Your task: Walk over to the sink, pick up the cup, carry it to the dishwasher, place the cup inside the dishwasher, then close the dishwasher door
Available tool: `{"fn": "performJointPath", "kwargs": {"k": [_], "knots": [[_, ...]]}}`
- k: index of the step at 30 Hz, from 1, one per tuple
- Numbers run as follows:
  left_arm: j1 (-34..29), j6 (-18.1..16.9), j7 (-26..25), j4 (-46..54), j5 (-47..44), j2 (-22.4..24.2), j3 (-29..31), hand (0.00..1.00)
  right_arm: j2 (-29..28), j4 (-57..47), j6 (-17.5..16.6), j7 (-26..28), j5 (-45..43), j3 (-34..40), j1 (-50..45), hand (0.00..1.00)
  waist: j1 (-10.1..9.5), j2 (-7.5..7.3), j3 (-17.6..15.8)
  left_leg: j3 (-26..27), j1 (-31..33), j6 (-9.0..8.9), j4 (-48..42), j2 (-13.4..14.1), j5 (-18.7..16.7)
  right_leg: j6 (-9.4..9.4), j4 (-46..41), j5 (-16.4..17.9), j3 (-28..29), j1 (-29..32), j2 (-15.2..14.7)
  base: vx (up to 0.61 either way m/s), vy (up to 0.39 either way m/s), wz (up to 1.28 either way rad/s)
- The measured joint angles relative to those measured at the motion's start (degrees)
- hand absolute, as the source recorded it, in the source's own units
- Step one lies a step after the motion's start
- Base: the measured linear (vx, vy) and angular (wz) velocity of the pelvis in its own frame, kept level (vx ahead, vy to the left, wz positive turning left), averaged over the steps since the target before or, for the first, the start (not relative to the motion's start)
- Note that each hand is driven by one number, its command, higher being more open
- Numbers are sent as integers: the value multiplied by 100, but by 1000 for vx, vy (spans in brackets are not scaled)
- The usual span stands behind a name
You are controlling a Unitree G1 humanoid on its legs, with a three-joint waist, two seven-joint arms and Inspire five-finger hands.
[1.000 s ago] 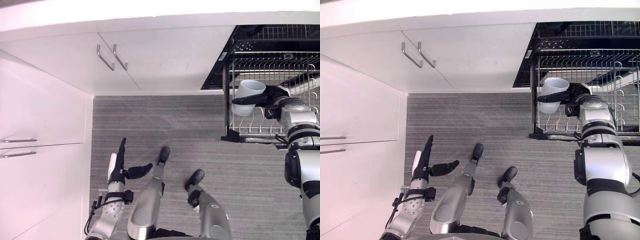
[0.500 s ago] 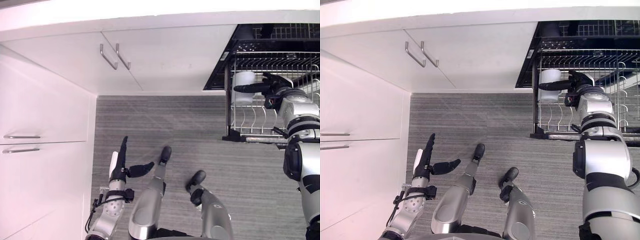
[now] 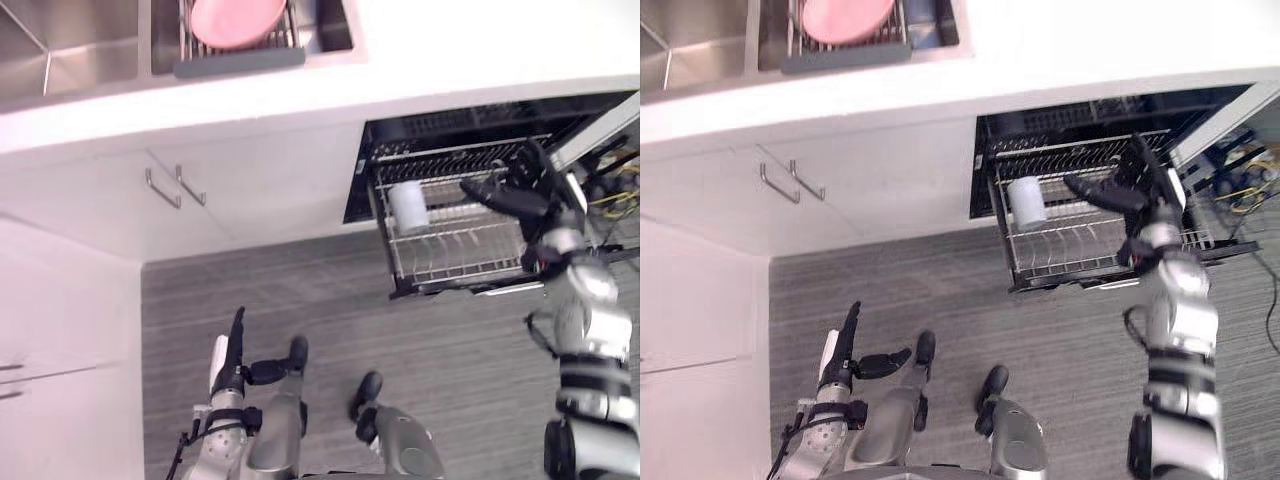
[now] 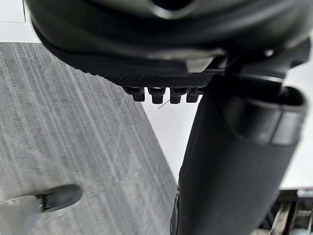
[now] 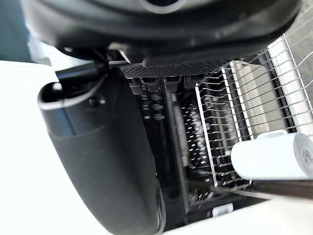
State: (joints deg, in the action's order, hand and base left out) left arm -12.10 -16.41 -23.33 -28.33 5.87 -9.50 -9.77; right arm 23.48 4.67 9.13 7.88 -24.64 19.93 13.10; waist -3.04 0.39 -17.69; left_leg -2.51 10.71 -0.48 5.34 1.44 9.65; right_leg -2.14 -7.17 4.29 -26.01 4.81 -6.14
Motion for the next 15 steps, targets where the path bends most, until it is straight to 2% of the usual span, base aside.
{"fn": "performJointPath", "kwargs": {"k": [2, 5, 6, 9, 10, 11, 13, 14, 15], "knots": [[-144, -169, -23, -140, 147, 129, 175, 100, -227, -284, -116, 113, 22, 4, -395, 100, 27, 31, 189, 195, -17, 38, -2, 0, -49, -26, 127, -14, -123, -134, 3, 36, -14, 32], [-171, -367, -27, -383, 189, 415, 572, 100, -441, -959, -335, 316, 134, 296, -967, 100, 282, 69, 248, 1537, 46, 243, -480, 207, -400, -157, 306, -7, -899, -646, -179, 102, 43, 138], [-205, -398, 40, -489, 213, 538, 831, 100, -453, -1261, -500, 337, 129, 526, -1092, 100, 267, 99, 295, 2051, 49, 176, -952, 387, -428, -310, 207, 117, -1237, -932, -283, 155, 135, 113], [-354, -400, 140, -666, 294, 548, 938, 100, -462, -1569, -773, 366, 105, 580, -1089, 100, 220, 69, 470, 1899, -38, 268, -963, 149, -517, -459, 86, 216, -1246, -1076, -512, 110, 128, 60], [-399, -383, 186, -871, 262, 566, 957, 100, -541, -1712, -1036, 432, 104, 561, -1017, 100, 215, 52, 482, 1890, -201, 329, -956, -34, -700, -587, -320, 404, -1193, -1113, -799, 114, 166, 33], [-374, -368, 200, -928, 260, 581, 974, 100, -604, -1743, -1123, 457, 100, 560, -986, 100, 236, 56, 486, 1896, -268, 371, -950, -95, -753, -599, -567, 477, -1162, -1110, -919, 92, 161, 24], [-293, -331, 403, -1130, 228, 543, 911, 100, -867, -1770, -1273, 415, -87, 489, -1039, 100, 291, 36, 508, 1892, -548, 425, -938, -188, -907, -548, -1622, 489, -883, -937, -1306, 95, 178, 13], [-221, -341, 533, -1260, 224, 474, 788, 100, -1059, -1891, -1280, 321, -113, 429, -1224, 100, 330, 22, 555, 1851, -677, 464, -913, -213, -962, -229, -2477, 330, -484, -597, -1500, 122, 169, 9], [-202, -339, 596, -1308, 224, 439, 710, 100, -1165, -1926, -1283, 292, -113, 418, -1307, 100, 384, 8, 569, 1797, -744, 476, -868, -213, -968, 26, -2902, 163, -182, -374, -1534, 145, 110, 28]]}}
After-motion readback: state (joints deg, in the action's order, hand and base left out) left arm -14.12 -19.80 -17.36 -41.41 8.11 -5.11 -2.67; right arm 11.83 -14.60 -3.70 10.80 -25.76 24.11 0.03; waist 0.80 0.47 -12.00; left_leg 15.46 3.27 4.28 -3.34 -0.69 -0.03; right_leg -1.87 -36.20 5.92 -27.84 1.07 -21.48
